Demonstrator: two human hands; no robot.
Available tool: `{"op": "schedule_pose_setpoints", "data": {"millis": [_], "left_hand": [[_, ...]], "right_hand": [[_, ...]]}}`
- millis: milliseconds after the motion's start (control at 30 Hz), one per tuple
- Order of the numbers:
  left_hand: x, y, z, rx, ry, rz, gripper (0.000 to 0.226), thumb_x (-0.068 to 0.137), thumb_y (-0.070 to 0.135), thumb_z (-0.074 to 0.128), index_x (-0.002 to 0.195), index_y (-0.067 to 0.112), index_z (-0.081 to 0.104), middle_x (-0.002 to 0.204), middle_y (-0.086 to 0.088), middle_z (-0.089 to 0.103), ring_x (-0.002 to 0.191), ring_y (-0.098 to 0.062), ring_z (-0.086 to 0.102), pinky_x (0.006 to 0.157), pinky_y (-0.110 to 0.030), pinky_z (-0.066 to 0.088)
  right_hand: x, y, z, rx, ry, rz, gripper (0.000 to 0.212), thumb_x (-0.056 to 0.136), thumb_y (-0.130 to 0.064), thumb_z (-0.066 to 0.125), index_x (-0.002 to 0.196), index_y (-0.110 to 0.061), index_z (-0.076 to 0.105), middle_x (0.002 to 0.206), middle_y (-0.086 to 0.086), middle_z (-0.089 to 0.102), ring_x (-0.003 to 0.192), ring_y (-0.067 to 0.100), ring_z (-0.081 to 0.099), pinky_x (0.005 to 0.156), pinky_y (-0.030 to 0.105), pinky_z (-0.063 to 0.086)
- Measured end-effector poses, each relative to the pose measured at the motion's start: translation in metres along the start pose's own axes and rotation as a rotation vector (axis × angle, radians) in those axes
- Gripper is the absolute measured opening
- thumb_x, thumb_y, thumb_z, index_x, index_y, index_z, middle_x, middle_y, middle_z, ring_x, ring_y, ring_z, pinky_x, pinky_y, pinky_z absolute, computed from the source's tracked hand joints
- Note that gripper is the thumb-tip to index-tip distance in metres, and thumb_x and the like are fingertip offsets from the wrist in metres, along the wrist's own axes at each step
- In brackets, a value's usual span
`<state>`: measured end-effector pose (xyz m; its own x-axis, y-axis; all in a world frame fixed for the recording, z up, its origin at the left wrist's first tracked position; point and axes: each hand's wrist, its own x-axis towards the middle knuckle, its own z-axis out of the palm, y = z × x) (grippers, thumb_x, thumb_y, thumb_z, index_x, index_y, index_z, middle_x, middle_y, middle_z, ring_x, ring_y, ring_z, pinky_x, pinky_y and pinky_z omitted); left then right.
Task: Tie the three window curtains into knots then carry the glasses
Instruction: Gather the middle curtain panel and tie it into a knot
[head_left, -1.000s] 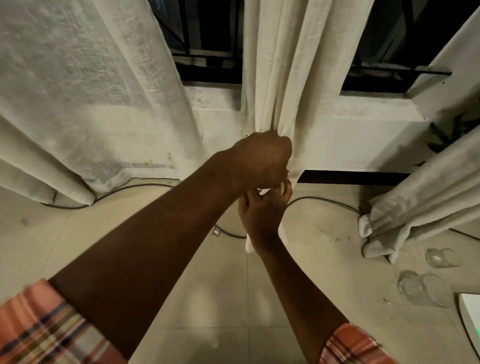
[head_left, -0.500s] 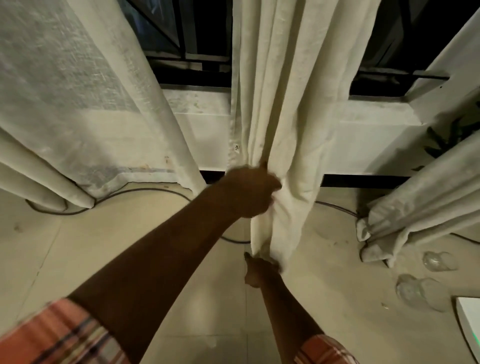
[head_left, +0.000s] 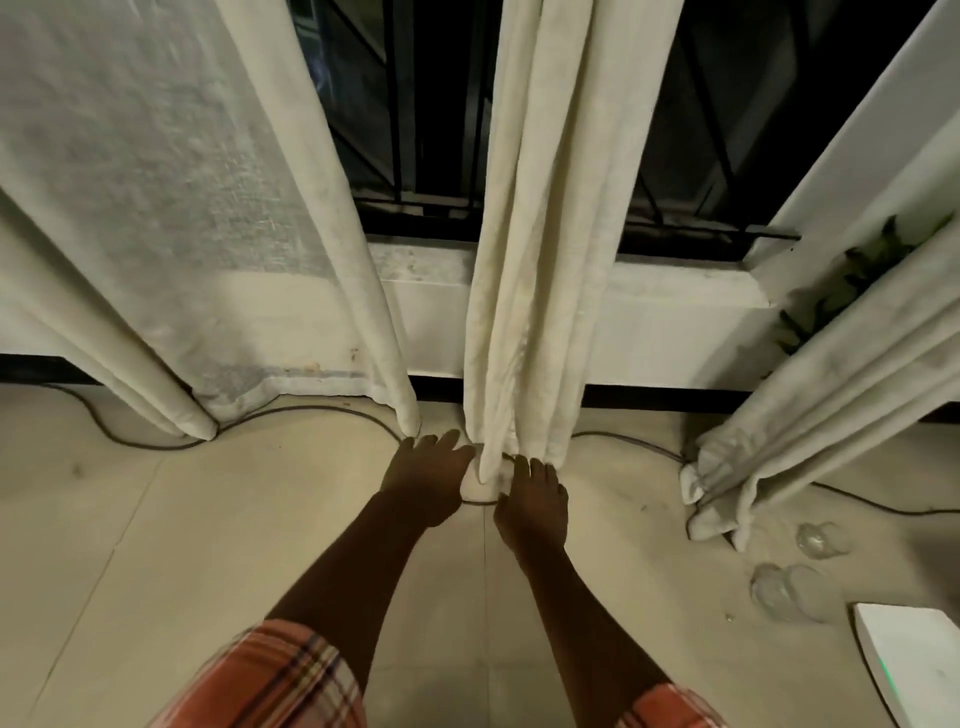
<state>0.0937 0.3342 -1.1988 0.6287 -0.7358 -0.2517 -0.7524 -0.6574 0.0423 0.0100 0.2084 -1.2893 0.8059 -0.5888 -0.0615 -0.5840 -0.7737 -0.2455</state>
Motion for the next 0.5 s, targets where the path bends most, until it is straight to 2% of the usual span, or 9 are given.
{"op": "schedule_pose_setpoints", "data": {"millis": [67,133,267,367,500], "left_hand": [[-0.019,-0.001,0.003,0.012,0.090,-0.064,0.055,0.094,0.024,0.047,0.145,0.021,0.029,0.156,-0.009,0.021,0.139,-0.030,0.028,0.112,-0.048,0.022],[-0.044,-0.001,-0.002,0.006,0.119,-0.109,0.056,0.096,0.027,0.045,0.148,0.020,0.024,0.158,-0.009,0.013,0.143,-0.031,0.017,0.115,-0.050,0.014],[-0.088,0.004,-0.032,-0.009,0.314,-0.103,0.061,0.084,0.031,0.066,0.139,0.016,0.044,0.151,-0.016,0.033,0.135,-0.038,0.037,0.107,-0.058,0.031],[-0.126,0.010,-0.063,0.018,0.311,-0.114,0.057,0.097,0.031,0.042,0.149,0.020,0.021,0.159,-0.008,0.008,0.145,-0.031,0.011,0.116,-0.052,0.009],[-0.183,0.020,-0.102,0.039,0.442,-0.133,0.058,0.098,0.035,0.037,0.150,0.021,0.015,0.159,-0.008,0.004,0.145,-0.030,0.008,0.116,-0.051,0.010]], "right_hand": [[-0.009,-0.008,-0.020,-0.014,0.042,-0.029,0.063,0.069,-0.021,0.074,0.128,-0.009,0.055,0.126,0.015,0.057,0.123,0.039,0.050,0.092,0.049,0.048],[-0.024,-0.017,-0.046,-0.037,0.054,-0.072,0.063,0.079,-0.024,0.067,0.137,-0.010,0.046,0.140,0.014,0.047,0.135,0.038,0.037,0.104,0.050,0.039],[-0.061,-0.036,-0.092,-0.069,0.083,-0.139,0.064,0.090,-0.030,0.058,0.146,-0.011,0.033,0.153,0.014,0.030,0.145,0.035,0.019,0.114,0.047,0.025],[-0.096,-0.051,-0.133,-0.073,0.155,-0.194,0.066,0.093,-0.032,0.055,0.149,-0.012,0.027,0.156,0.013,0.024,0.147,0.033,0.013,0.116,0.046,0.019],[-0.143,-0.070,-0.187,-0.061,0.226,-0.252,0.068,0.095,-0.036,0.050,0.151,-0.014,0.018,0.159,0.012,0.017,0.148,0.031,0.007,0.118,0.045,0.013]]}}
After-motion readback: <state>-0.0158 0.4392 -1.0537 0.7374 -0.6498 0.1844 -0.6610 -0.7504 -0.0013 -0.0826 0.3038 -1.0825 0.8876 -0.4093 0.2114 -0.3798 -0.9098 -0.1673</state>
